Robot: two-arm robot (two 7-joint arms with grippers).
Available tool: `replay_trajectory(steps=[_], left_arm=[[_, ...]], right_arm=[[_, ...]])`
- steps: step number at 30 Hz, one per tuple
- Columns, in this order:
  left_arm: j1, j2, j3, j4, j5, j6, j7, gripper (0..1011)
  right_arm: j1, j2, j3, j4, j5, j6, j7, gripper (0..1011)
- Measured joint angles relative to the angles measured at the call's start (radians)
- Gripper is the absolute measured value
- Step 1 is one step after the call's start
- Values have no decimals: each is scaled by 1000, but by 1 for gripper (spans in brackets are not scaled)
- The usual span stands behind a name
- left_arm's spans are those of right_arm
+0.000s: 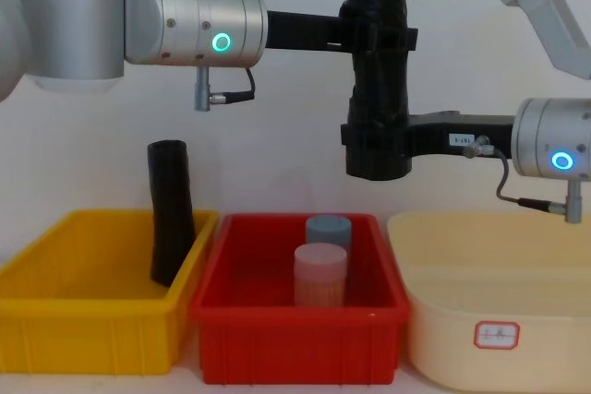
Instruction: Pick up the garbage bag with the one hand and transfer it to the other hand.
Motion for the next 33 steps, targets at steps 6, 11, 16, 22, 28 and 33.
replay_trajectory(steps=[6,11,16,22,28,33], left_arm=[[0,0,0,0,0,0,0,392],[0,0,0,0,0,0,0,392],[0,0,0,0,0,0,0,392],[0,0,0,0,0,0,0,407],[0,0,0,0,0,0,0,581],[0,0,0,0,0,0,0,752]], right_arm=[[0,0,0,0,0,0,0,559],[1,-1,0,0,0,0,0,559],[1,0,0,0,1,-1,1,559],[-2,3,1,-2,7,-3,11,557],[-6,10,0,-10,17,-8,23,559],[-11,16,-1,-16,23,-14,29,559]])
